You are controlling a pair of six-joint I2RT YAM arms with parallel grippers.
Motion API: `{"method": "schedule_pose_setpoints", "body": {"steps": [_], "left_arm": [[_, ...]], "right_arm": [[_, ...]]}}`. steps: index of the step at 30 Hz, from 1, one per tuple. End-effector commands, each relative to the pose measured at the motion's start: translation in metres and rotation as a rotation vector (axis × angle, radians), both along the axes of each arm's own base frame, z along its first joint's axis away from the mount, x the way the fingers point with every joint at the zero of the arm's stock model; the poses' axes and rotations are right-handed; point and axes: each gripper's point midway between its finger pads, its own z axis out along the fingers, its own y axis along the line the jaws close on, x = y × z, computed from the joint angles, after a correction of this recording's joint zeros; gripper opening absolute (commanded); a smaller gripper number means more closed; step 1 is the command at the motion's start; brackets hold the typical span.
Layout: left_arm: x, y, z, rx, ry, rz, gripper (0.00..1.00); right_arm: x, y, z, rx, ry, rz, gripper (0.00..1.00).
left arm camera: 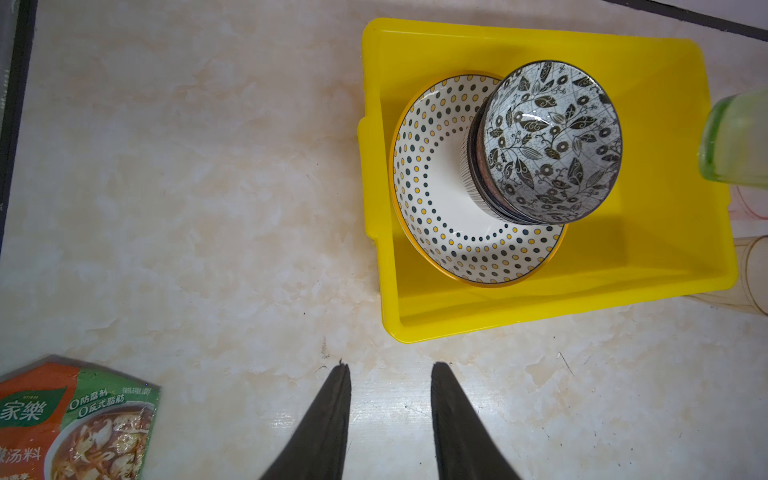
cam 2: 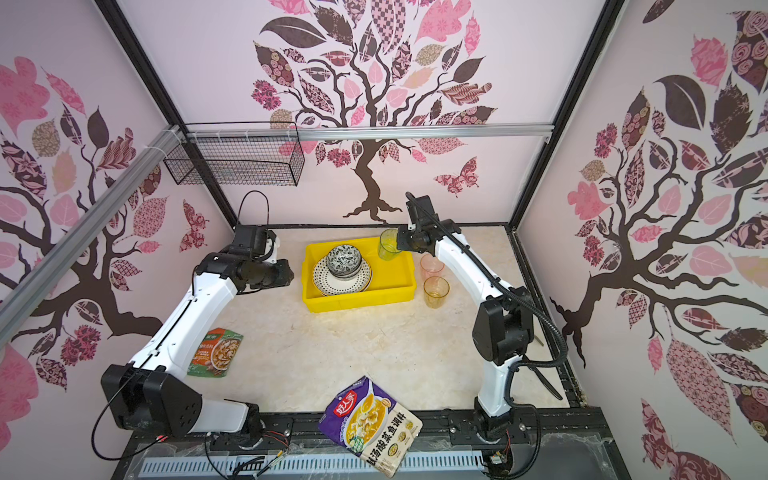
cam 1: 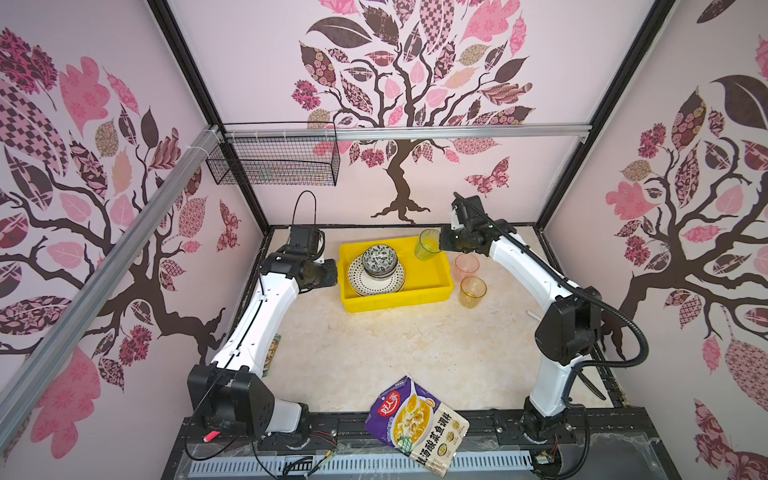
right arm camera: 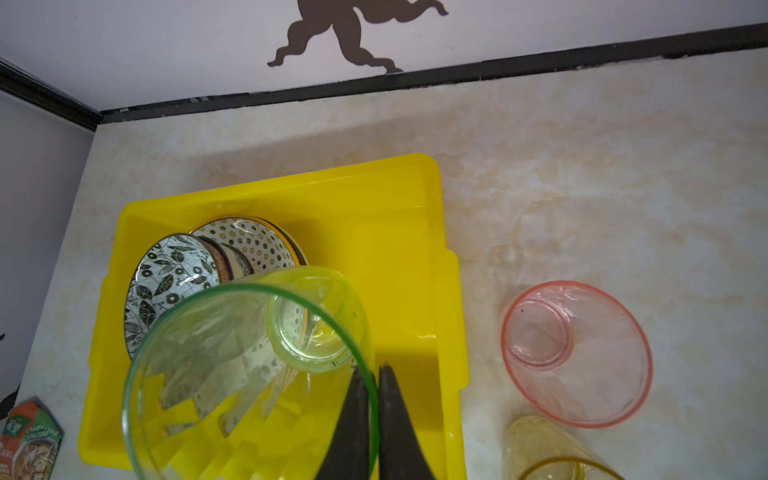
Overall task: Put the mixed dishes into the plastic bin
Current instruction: 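Lift the green cup with the right gripper and carry it over the bin, then lower the green cup into the bin beside the dish stack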
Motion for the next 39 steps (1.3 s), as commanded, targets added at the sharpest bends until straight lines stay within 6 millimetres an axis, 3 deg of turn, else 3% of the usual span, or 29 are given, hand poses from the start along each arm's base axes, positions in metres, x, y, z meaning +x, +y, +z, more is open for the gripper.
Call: {"method": "schedule_pose_setpoints", "body": {"steps": [1,16,27,39], "left_arm": [[-0.005,-0.001,0.001,-0.021,-0.013,0.002,0.36],[-0.005,-0.004,0.002,-0.045,-0.015,0.001,0.36],[-0.008,-0.003,0.000,-0.034,-0.001,-0.001,0.36],[-0.007,-0.005,-0.007,-0.044,0.014,-0.004,0.36]], "right_arm": [[0.012,0.013,-0.001,0.018,-0.008,0.004,0.00],[0.027,0.014,-0.039,-0.027,0.043,-0.024,0.00],[0.048,0.012,-0.053,-0.110,0.047,-0.022,0.00],[0.057,0.010,-0.074,-0.193,0.091,-0.007,0.00]]}}
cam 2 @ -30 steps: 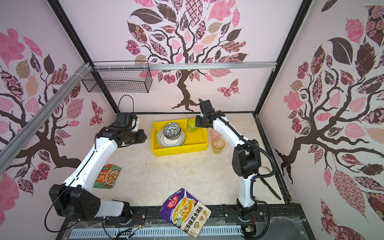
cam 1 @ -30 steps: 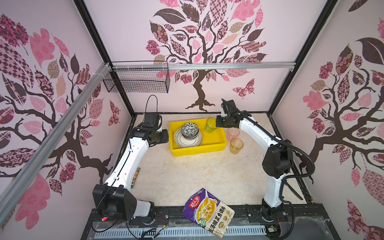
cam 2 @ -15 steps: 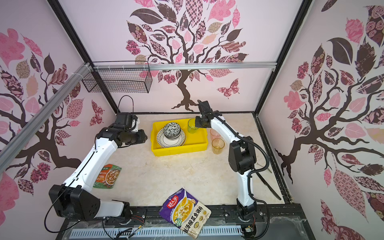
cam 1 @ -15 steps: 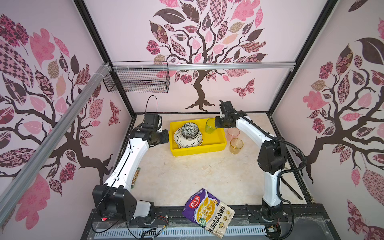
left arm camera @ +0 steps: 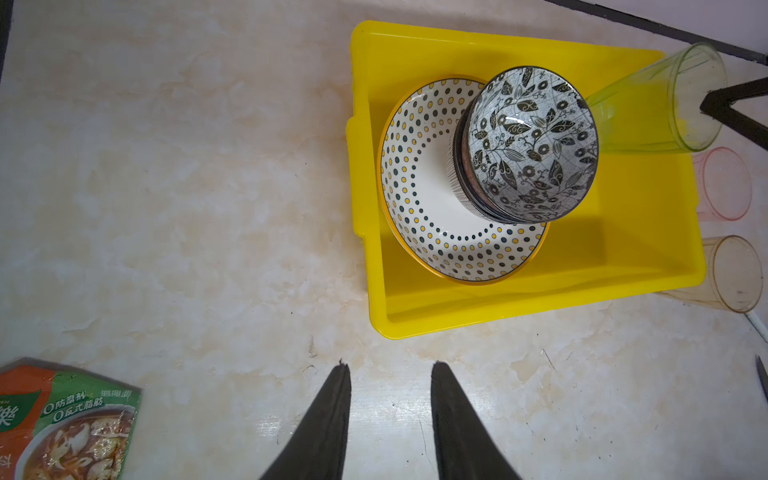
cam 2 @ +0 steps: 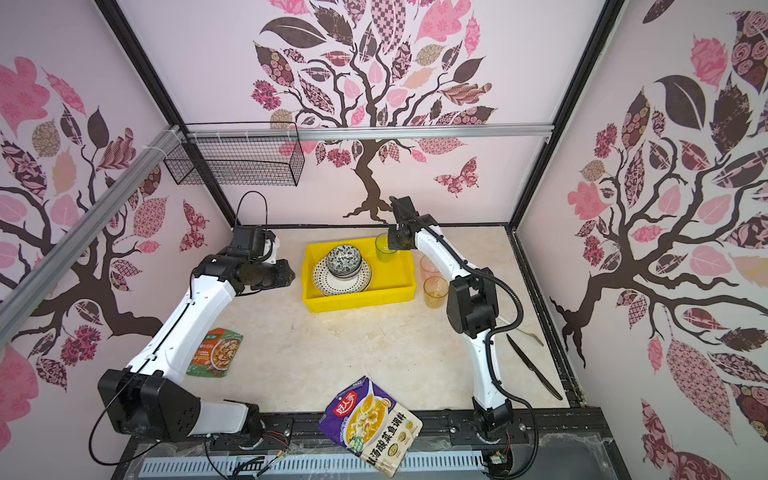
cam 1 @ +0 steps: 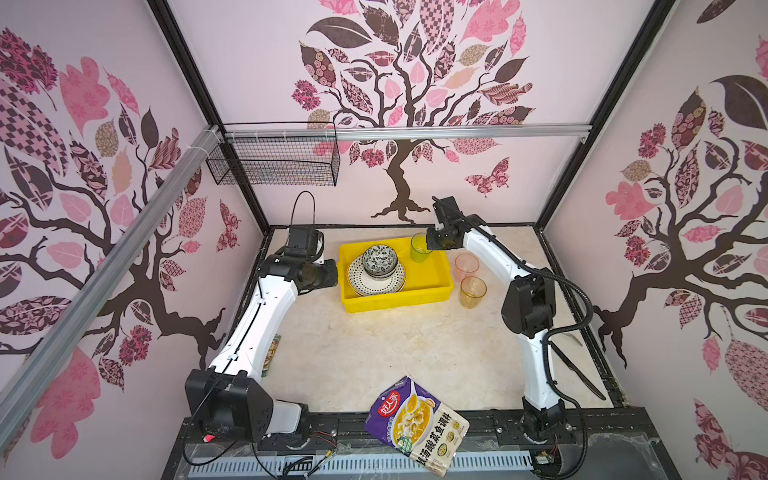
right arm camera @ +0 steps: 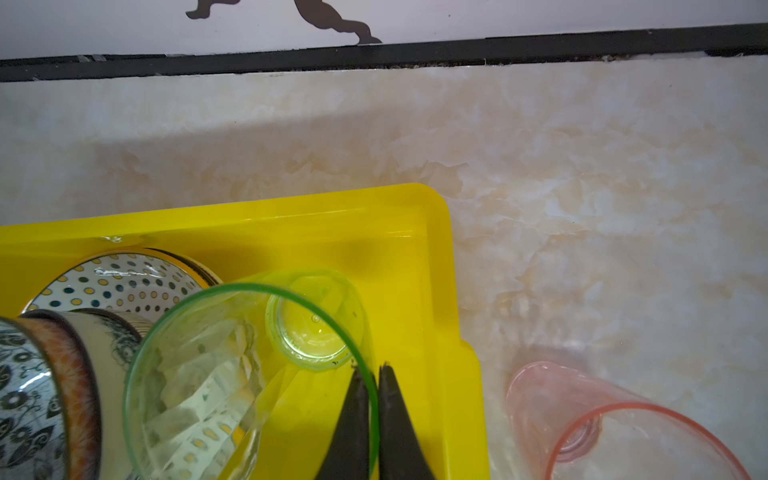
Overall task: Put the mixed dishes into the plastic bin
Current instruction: 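Lower the green cup into the bin beside the dish stack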
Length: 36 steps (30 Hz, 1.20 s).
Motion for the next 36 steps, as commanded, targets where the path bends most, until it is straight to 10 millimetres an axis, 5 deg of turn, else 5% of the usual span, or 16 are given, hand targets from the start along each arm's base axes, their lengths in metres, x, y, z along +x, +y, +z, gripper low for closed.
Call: {"method": "schedule_pose_setpoints", "body": {"steps": [1,10,26,36], "left_arm": [[-0.003,-0.001,-0.010,-0.008,0.023,-0.006,0.36],[-0.004,-0.001,-0.014,-0.010,0.030,-0.008,0.36],[-0.006,-0.002,-0.019,-0.017,0.034,-0.008,0.36],[-0.008,-0.003,-0.015,-0.025,0.028,-0.011,0.37]], "right_arm": [[0.001,-0.003,-0.012,-0.052,0.024,0.002,0.00],[0.000,-0.005,-0.035,-0.084,0.067,0.007,0.00],[0.004,-0.006,-0.044,-0.115,0.088,0.014,0.00],[0.003,-0.003,-0.041,-0.103,0.085,0.023,0.08]]}}
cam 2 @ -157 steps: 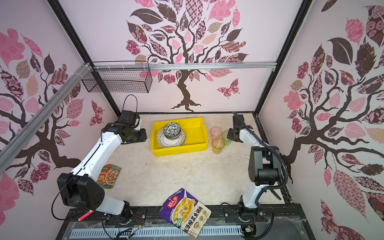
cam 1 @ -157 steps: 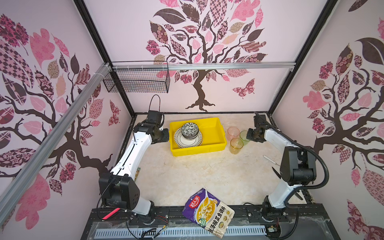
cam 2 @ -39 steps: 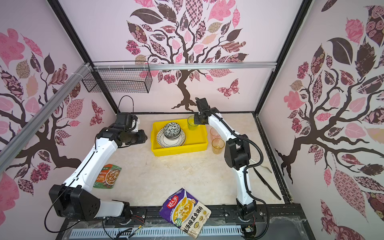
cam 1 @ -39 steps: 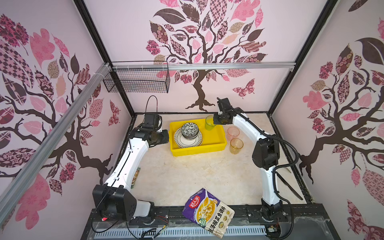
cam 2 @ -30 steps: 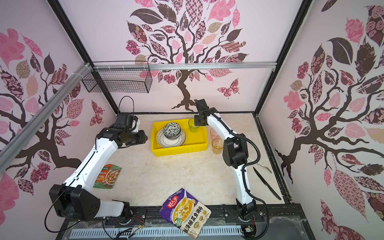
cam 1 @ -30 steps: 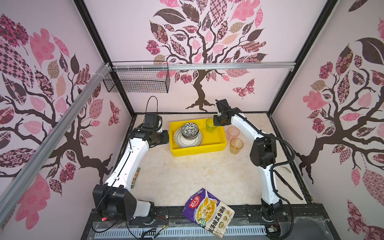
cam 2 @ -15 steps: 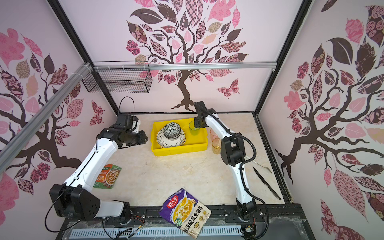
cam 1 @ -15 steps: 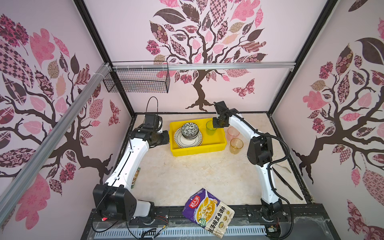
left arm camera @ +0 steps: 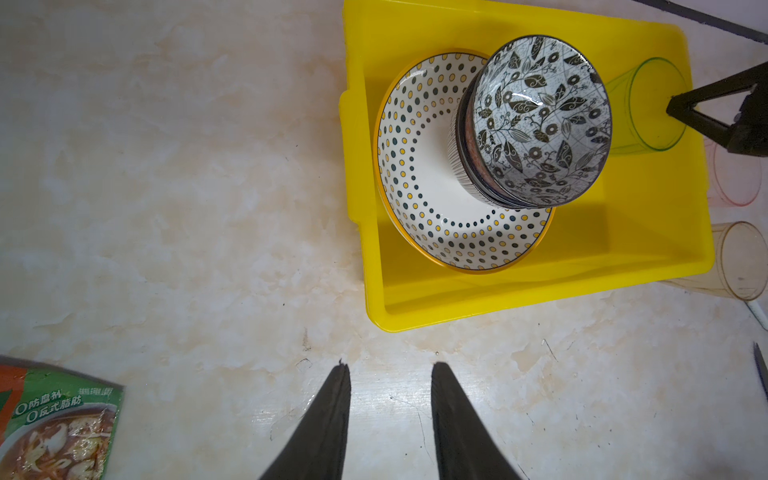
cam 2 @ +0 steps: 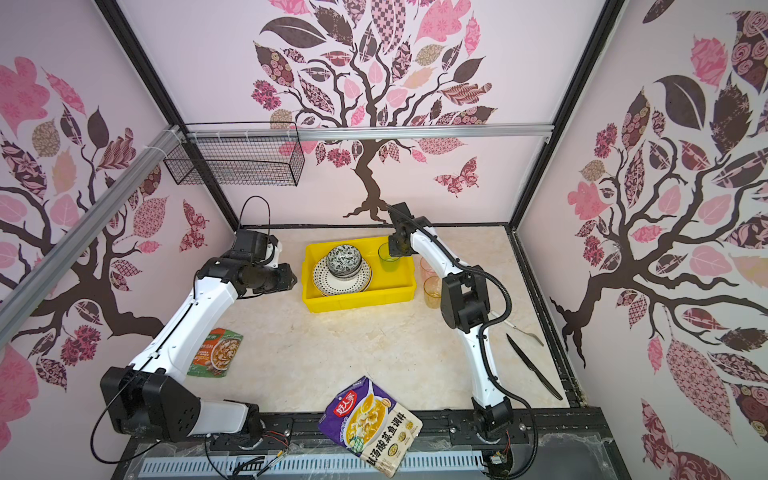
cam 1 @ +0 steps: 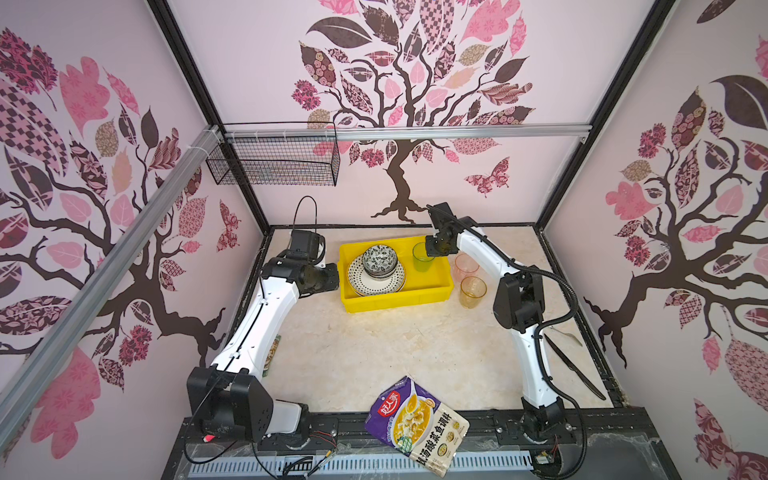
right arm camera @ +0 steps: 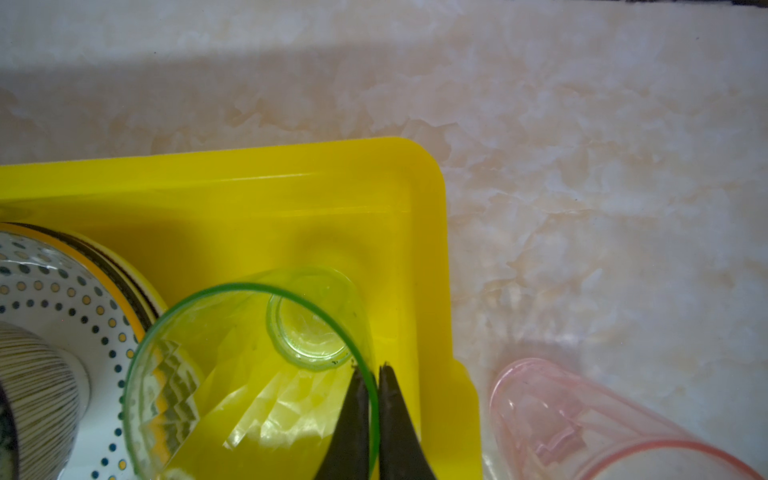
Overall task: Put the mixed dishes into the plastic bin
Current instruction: 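Lower the green cup into the bin beside the dish stack, then open the right gripper to release the green cup and raise it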
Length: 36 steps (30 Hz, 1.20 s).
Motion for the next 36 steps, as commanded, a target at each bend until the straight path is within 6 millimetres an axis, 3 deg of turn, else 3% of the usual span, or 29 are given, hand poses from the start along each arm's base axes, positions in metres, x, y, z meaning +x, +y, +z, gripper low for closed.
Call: {"method": "schedule_pose_setpoints", "body": {"steps": [1,17,27,36], "left_arm": [[-0.004,0.000,-0.001,-0.011,-0.004,0.001,0.37],[-0.010,0.000,0.003,-0.017,-0.011,0.001,0.37],[-0.011,-0.002,0.005,-0.024,-0.011,-0.005,0.37],[-0.013,-0.002,0.001,-0.012,-0.002,-0.008,0.37]], "right_arm": [[0.003,0.004,-0.002,-0.005,0.002,0.010,0.09],[0.002,0.009,0.011,0.030,-0.014,0.029,0.18],[-0.009,0.009,0.034,0.061,-0.051,0.053,0.18],[-0.020,0.008,0.067,0.087,-0.111,0.087,0.19]]}}
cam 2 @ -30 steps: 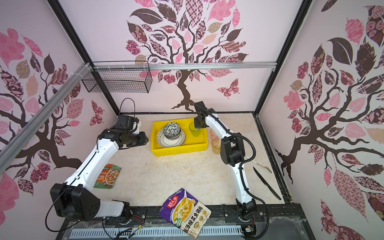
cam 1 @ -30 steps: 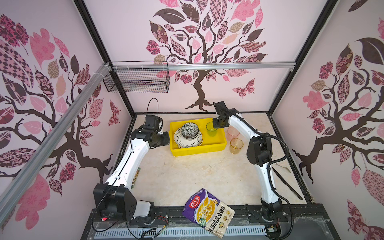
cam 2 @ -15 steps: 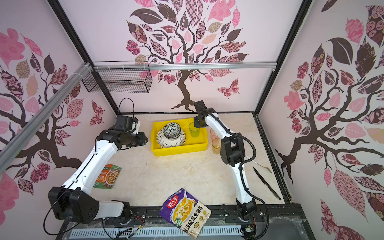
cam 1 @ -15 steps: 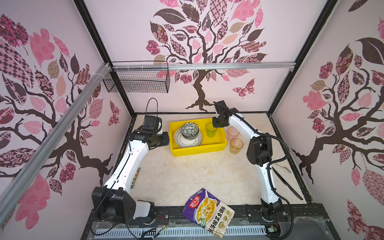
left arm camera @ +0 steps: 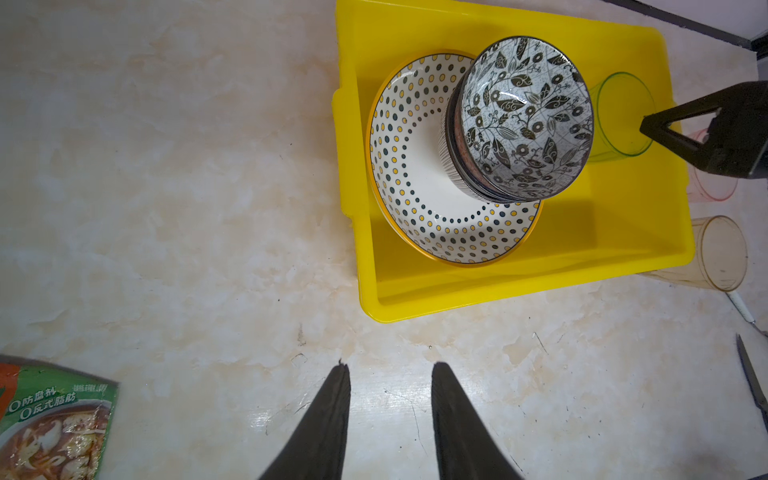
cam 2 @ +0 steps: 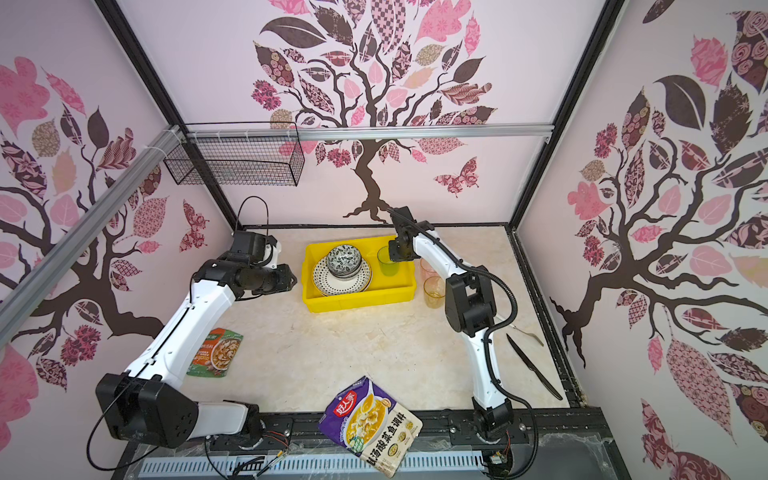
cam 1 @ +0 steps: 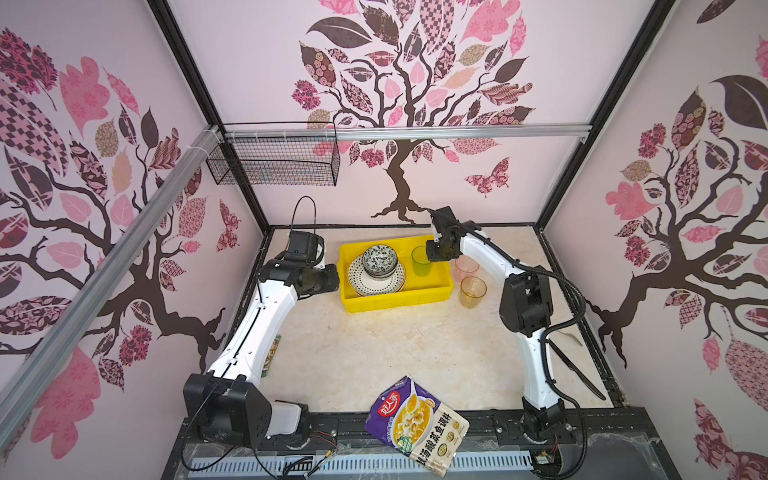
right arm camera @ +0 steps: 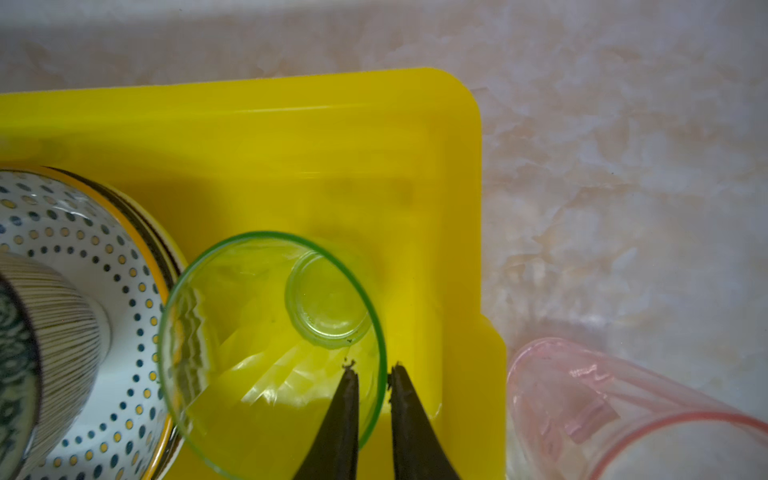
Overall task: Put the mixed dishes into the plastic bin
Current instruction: 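Open the right gripper to release the green cup and raise it, then move the right gripper over the pink plastic cup beside the bin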
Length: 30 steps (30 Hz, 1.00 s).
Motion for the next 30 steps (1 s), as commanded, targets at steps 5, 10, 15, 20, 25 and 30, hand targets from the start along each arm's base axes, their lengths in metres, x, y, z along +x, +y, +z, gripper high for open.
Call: {"method": "schedule_pose_setpoints", "body": {"steps": [5,10,15,20,25,30], "left_arm": [[-0.006,0.003,-0.008,0.025,0.017,-0.005,0.37],[-0.007,0.007,-0.011,0.057,0.022,-0.004,0.37],[-0.006,0.008,-0.015,0.070,0.032,-0.008,0.37],[-0.005,0.007,-0.017,0.067,0.040,-0.009,0.37],[-0.005,0.007,-0.015,0.068,0.040,-0.012,0.37],[-0.006,0.007,-0.015,0.075,0.041,-0.019,0.37]], "right_arm": [[-0.005,0.001,0.081,0.060,-0.162,0.024,0.20],[-0.012,-0.003,0.104,0.099,-0.238,0.015,0.20],[-0.021,-0.008,0.122,0.121,-0.288,0.013,0.21],[-0.026,-0.027,0.131,0.152,-0.314,-0.038,0.21],[-0.032,-0.057,0.137,0.236,-0.345,-0.120,0.21],[-0.036,-0.086,0.131,0.261,-0.328,-0.187,0.21]]}}
